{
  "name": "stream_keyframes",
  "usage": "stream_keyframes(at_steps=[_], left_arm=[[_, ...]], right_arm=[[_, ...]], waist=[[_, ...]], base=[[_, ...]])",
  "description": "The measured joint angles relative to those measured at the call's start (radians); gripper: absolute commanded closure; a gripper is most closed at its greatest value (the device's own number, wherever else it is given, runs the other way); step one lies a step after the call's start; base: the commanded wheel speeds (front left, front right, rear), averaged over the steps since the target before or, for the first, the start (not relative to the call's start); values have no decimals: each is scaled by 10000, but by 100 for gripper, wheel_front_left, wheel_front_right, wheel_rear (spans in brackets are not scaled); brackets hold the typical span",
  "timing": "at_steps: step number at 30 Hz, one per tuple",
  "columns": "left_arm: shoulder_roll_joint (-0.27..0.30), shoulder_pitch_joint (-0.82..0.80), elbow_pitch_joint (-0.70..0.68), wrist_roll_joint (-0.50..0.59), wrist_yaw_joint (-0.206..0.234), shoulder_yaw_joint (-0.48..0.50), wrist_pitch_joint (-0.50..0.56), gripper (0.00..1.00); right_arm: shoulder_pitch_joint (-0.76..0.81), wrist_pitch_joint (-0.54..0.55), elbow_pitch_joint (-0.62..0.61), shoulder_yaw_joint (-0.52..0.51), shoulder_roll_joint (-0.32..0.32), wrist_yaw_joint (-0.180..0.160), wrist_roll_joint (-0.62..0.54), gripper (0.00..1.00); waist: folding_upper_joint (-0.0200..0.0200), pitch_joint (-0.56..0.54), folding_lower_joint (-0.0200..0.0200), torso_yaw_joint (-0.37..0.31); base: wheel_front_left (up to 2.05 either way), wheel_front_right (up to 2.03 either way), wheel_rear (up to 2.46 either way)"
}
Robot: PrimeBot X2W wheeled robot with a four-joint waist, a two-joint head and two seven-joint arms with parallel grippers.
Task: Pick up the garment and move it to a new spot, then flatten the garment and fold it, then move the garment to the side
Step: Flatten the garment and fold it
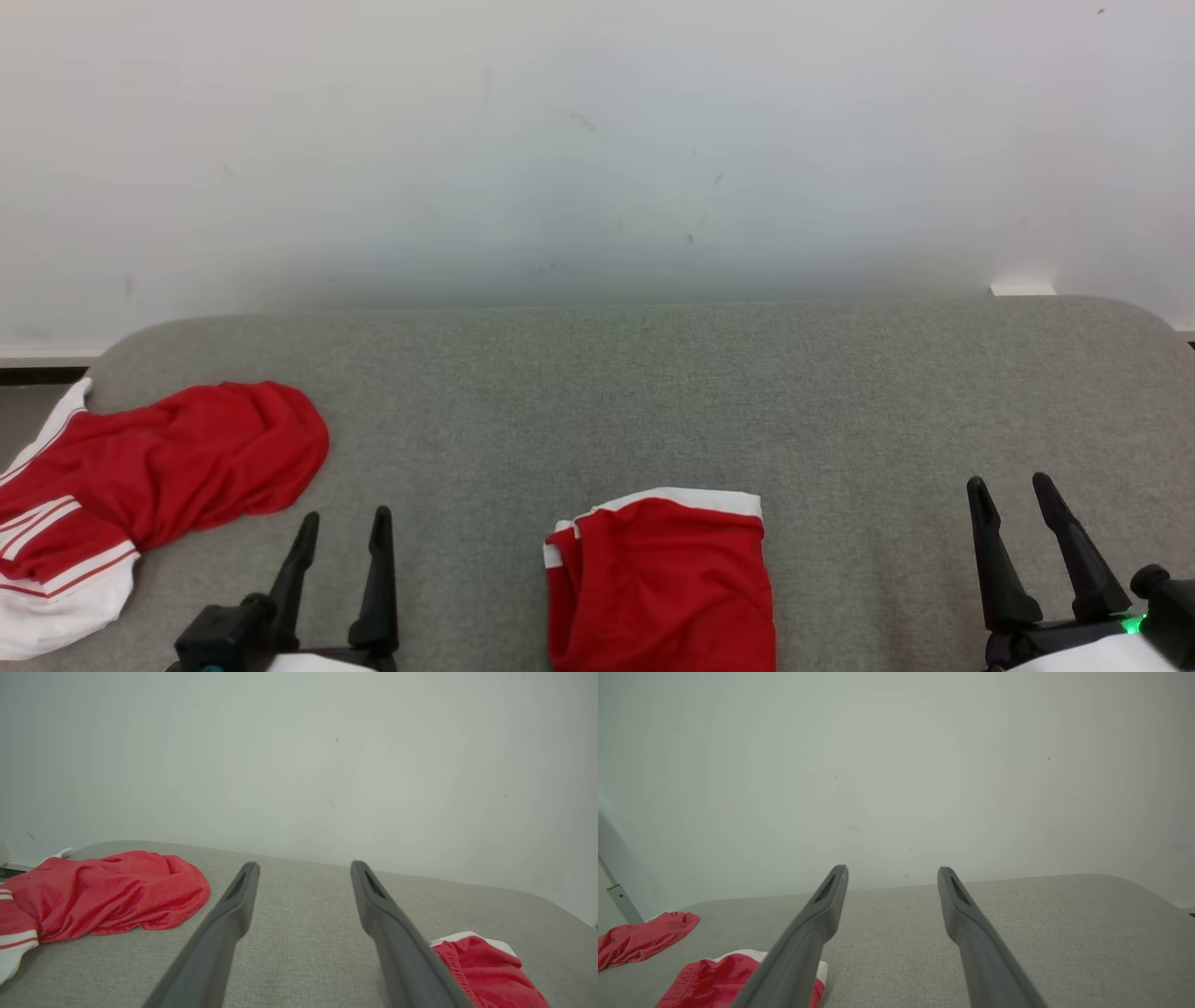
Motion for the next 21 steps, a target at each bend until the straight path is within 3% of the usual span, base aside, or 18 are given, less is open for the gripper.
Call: stream_keyframes(at_steps=[8, 21], left_arm=[[-2, 74, 100, 98, 40, -123, 0, 0], [0, 35, 105, 130, 59, -263, 0, 0]], right_arm=[[669, -38, 115, -744, 1066, 2, -1576, 0], [504, -36, 815, -224, 1177, 2, -1421, 0]], waist=[[0, 55, 0, 15], [0, 103, 0, 118]], base=[[0, 0, 0], [0, 0, 0]])
